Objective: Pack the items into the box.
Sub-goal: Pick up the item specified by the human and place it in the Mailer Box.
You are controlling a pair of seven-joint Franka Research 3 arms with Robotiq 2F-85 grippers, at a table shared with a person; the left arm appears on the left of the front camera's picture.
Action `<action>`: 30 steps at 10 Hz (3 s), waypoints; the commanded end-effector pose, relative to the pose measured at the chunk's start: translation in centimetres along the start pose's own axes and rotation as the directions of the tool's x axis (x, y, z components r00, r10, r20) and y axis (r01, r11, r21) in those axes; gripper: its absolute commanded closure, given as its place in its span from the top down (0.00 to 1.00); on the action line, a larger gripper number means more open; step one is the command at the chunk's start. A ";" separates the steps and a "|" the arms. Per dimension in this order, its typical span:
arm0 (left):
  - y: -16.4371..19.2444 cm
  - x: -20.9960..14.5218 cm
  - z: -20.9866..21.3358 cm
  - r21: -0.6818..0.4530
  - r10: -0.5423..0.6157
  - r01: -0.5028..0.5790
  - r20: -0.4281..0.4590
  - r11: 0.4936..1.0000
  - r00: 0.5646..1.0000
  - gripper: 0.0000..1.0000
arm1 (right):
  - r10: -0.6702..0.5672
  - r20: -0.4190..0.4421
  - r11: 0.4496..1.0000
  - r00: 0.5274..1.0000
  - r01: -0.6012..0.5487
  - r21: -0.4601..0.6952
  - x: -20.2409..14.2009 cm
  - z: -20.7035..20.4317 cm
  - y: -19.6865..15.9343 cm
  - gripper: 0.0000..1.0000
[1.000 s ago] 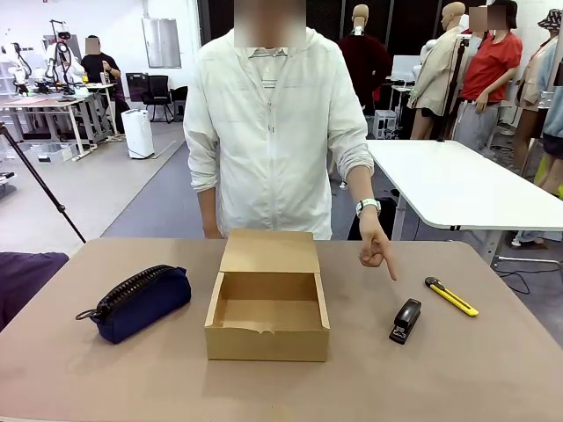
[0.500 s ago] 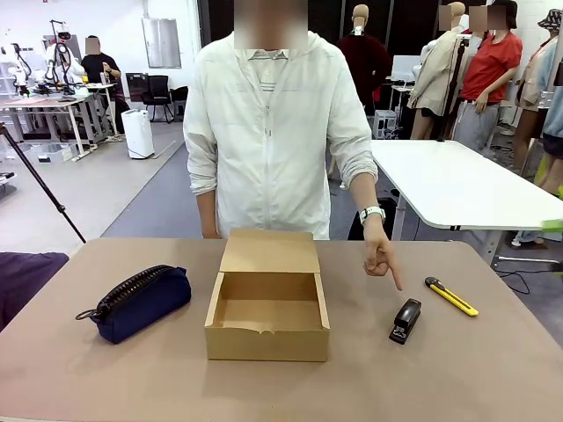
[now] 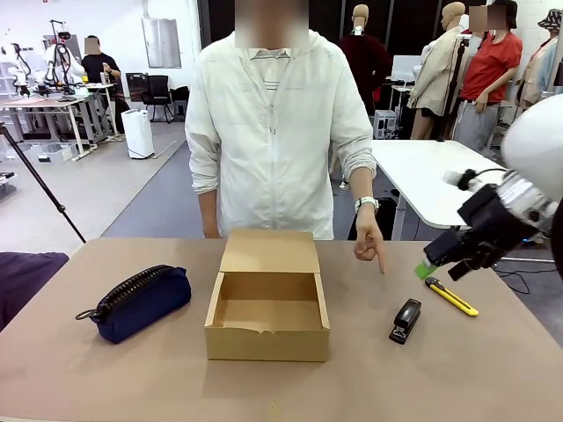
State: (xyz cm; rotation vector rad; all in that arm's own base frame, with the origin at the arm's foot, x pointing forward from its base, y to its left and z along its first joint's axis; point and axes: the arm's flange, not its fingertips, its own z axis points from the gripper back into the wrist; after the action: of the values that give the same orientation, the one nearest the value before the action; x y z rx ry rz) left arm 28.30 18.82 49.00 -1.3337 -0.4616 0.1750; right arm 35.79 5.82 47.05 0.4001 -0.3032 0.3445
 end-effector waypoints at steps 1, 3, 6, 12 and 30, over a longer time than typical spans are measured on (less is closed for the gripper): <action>-0.2 0.1 0.1 -0.026 -0.016 0.016 0.010 1.000 1.000 1.00 | 0.092 0.044 0.993 0.995 -0.088 -0.077 -0.4 -0.4 -0.4 1.00; -0.2 0.1 0.1 -0.026 -0.016 0.016 0.010 1.000 1.000 1.00 | 0.000 0.000 1.000 1.000 0.000 0.000 0.0 0.0 0.0 1.00; -0.2 0.1 0.1 -0.026 -0.016 0.016 0.010 1.000 1.000 1.00 | 0.029 -0.132 0.987 0.991 -0.049 -0.155 2.0 -3.0 1.6 1.00; -0.2 0.1 0.1 -0.026 -0.016 0.016 0.010 1.000 1.000 1.00 | -0.188 -0.234 0.929 0.954 0.095 -0.357 7.4 -13.3 -1.7 1.00; -0.2 0.1 0.1 -0.026 -0.016 0.016 0.010 1.000 1.000 1.00 | -0.821 -0.003 0.512 0.571 0.735 -0.445 7.9 -17.2 -5.1 1.00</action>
State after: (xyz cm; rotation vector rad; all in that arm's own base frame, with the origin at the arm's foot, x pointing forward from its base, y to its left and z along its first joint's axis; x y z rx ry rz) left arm 28.28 18.87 49.04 -1.3335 -0.4628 0.1754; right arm 47.97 10.35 32.87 0.0670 0.0406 -0.5716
